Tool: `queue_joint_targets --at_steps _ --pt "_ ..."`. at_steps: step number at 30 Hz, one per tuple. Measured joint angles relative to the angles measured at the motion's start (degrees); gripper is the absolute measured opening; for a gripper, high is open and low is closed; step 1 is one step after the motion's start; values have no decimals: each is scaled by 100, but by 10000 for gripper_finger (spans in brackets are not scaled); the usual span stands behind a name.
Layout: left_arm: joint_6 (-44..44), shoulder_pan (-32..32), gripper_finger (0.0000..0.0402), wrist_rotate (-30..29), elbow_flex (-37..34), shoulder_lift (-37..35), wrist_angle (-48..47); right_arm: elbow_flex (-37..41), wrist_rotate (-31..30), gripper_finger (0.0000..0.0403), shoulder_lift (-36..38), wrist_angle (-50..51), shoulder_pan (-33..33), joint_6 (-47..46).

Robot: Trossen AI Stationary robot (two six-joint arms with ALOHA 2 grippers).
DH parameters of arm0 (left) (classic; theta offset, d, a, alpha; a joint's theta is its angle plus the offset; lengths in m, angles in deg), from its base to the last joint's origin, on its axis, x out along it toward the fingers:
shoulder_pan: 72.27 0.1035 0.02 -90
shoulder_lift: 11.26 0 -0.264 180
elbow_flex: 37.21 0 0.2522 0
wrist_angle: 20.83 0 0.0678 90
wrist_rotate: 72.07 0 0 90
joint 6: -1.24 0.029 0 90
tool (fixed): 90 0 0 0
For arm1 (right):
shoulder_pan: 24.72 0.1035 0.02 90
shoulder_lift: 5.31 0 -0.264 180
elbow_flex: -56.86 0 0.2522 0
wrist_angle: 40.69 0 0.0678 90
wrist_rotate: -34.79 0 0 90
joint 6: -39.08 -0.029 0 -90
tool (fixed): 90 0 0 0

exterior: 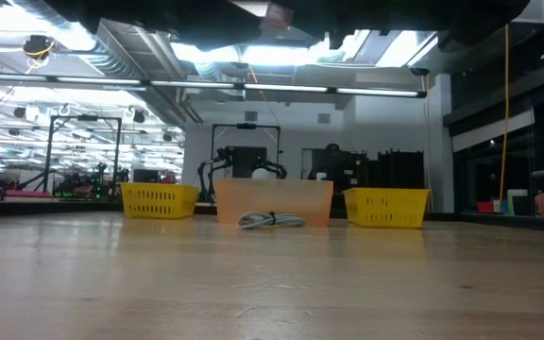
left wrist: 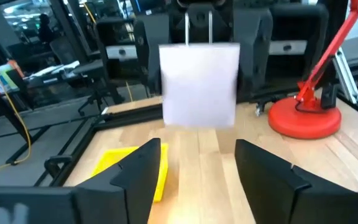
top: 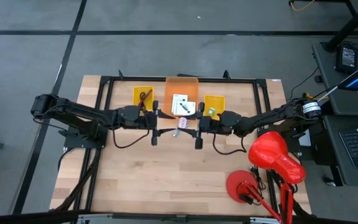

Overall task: Pick and place items into bin
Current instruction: Put the pink charger adapter into the right yellow bin

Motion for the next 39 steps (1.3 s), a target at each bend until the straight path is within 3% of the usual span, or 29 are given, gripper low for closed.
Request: queue_joint_targets --at_steps 11,21,24,32,39 --pt "-243 0 99 14 0 -94 -379 0 -195 169 1 413 0 -328" --pt "-259 -55 30 19 0 -94 -411 0 -278 169 1 623 0 -398" --pt "-183 -55 8 19 0 -94 -400 0 -627 169 1 647 0 -235" --pt "-105 -55 1 19 0 -94 -630 0 -1946 169 91 1224 -37 -188" --pt "-45 -55 1 21 0 -94 -683 181 -2100 169 231 2036 -425 -808"
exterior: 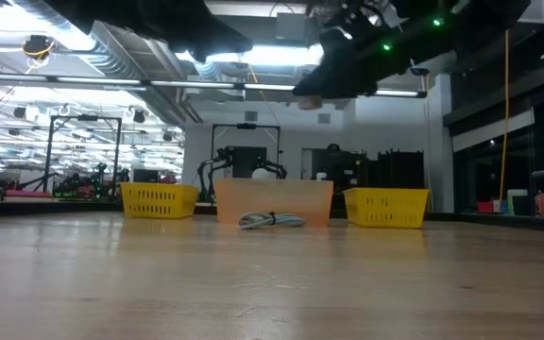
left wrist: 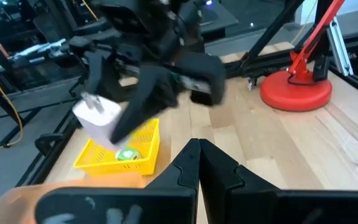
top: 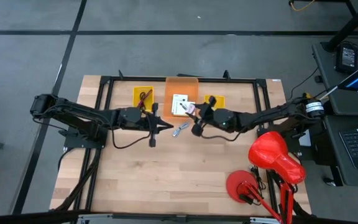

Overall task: Pick and place items into bin
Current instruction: Put the pink charger adapter into the right yellow bin

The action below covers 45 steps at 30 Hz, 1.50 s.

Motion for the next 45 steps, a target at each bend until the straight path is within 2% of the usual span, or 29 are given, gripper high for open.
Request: queue_joint_targets --at_steps 8,13,23,28,35,45 --pt "-22 0 2 0 0 0 -178 1081 -9 169 1265 13 -325 -669" --pt "-17 0 2 36 0 0 -158 1397 -46 169 1866 656 -445 -1330" --pt "-72 -145 1 247 0 2 -175 962 -105 169 1912 3086 -731 -2951" --pt "-68 -170 2 249 0 0 -173 735 -79 169 1912 3830 -869 -3415" --pt "-59 -170 2 249 0 2 -175 357 -2 169 1912 4587 -1041 -3699" --pt "-59 -170 2 249 0 2 -177 280 279 169 1659 4622 -1369 -3688"
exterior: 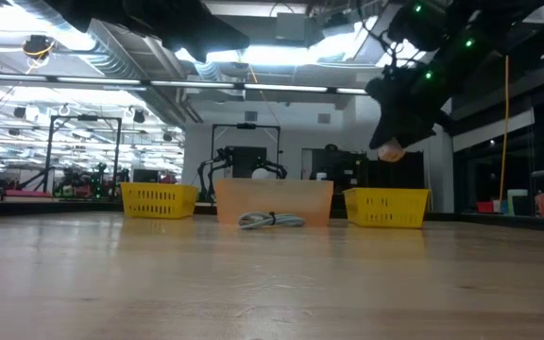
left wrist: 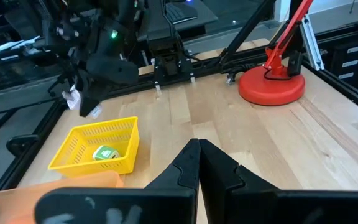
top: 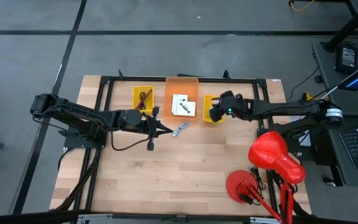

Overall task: Pick and place items into bin
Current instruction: Put the pink charger adapter into the right yellow bin, then put the blue charger cable into the left yellow bin

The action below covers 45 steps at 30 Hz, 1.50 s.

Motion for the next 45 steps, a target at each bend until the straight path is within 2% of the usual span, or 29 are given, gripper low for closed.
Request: queue_joint_targets --at_steps 10,15,30,32,37,45 --pt "-11 0 2 0 0 0 -7 0 60 169 -886 -454 -245 326" --pt "-13 0 2 0 0 0 -32 2 596 169 -1158 -424 -310 412" --pt "-15 0 2 0 0 0 -133 2 661 169 -1257 -66 -307 499" --pt "-15 0 2 0 0 0 -133 2 796 181 -1257 -97 -307 534" --pt "-18 0 2 0 0 0 -136 2 951 239 -1257 -79 -307 470" --pt "-103 0 2 2 0 0 -136 2 951 252 -1257 -110 -305 517"
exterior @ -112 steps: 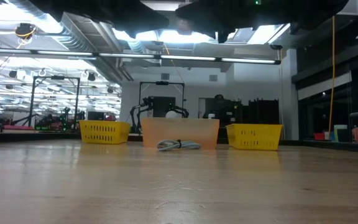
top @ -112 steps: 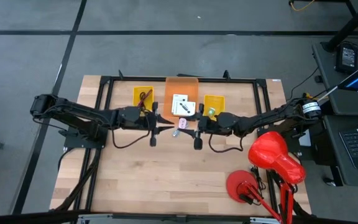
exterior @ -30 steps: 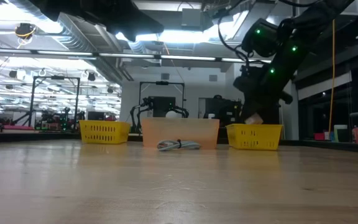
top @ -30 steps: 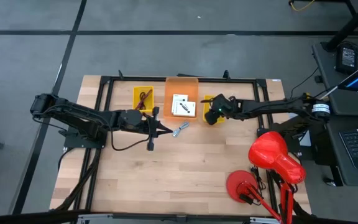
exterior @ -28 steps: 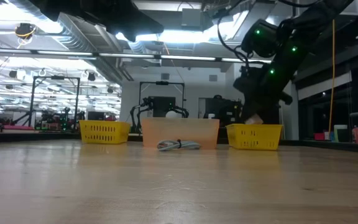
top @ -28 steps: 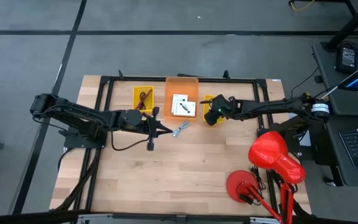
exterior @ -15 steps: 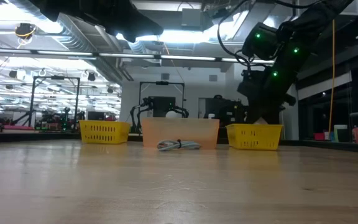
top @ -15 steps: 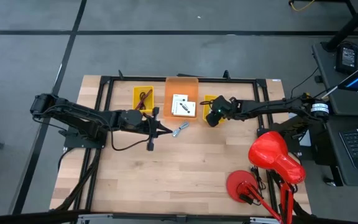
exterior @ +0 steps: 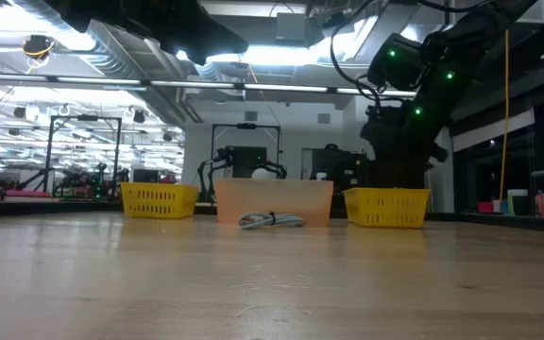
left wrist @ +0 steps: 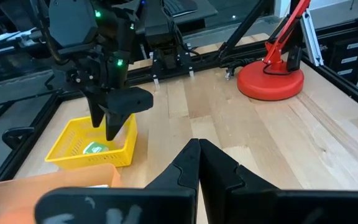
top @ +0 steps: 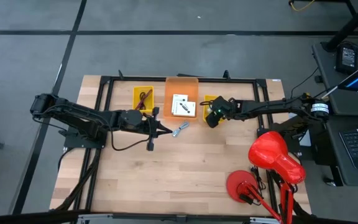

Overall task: Pick and place items into bin
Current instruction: Put the blue charger cable into the left yellow bin

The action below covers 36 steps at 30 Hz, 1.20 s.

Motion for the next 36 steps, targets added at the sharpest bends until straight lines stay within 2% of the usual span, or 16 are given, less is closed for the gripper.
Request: queue_joint_targets --at_steps 5,8,11,17,18,23,29,36 --pt "0 0 2 -1 0 0 0 0 0 249 2 -62 1 80" --pt "-2 0 2 -2 0 0 0 0 0 226 8 -70 1 110" --pt "-2 0 2 -2 0 0 0 0 -2 177 9 -143 -1 313" --pt "-2 0 2 -2 0 0 2 -150 -2 30 221 -206 3 814" --pt "-2 0 2 -2 0 0 0 -167 -3 16 273 -213 9 891" --pt "-2 -2 2 -2 0 0 -19 -179 -16 6 640 -394 162 1170" --pt "-2 -4 2 0 0 0 -35 -156 -214 1 953 -806 718 1494" --pt "-107 -62 2 186 0 2 -45 570 -66 1 1040 -2742 1553 2106"
